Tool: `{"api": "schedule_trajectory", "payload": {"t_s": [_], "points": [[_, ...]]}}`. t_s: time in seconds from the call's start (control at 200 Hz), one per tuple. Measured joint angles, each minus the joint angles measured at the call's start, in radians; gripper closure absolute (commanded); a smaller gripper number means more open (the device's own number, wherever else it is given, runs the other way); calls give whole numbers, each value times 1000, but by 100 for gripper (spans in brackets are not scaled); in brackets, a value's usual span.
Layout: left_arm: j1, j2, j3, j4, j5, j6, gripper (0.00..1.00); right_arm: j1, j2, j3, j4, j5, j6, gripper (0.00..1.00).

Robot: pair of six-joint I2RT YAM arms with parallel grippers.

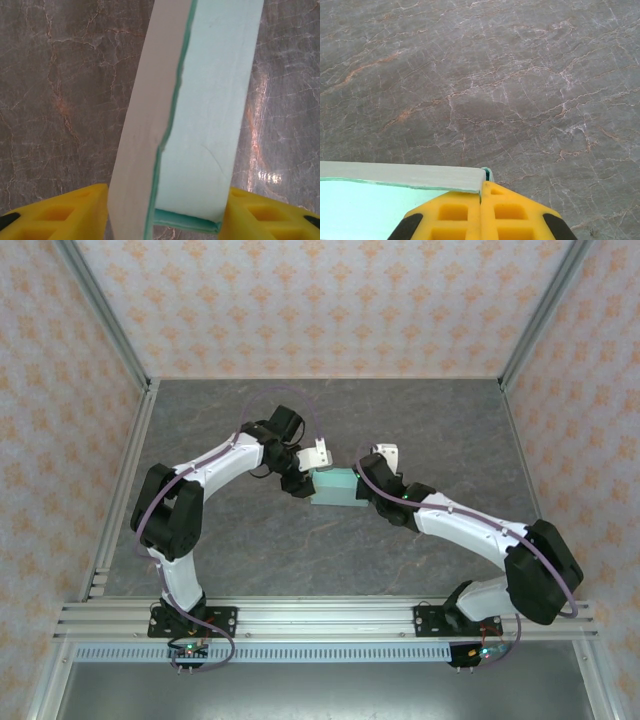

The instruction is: Fold the paper box

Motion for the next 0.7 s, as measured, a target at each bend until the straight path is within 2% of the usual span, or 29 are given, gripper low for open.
{"api": "schedule_trajectory", "payload": {"t_s": [0.3,0.495,0.696], "points": [[26,-48,-32,18,2,-4,34,0,-3,1,-10,0,0,100],[60,-140,-88,54,10,-37,34,0,-3,5,-18,-3,0,100],[65,-268,-202,140,30,-160,38,0,-3,9,-22,-8,0,100]]}}
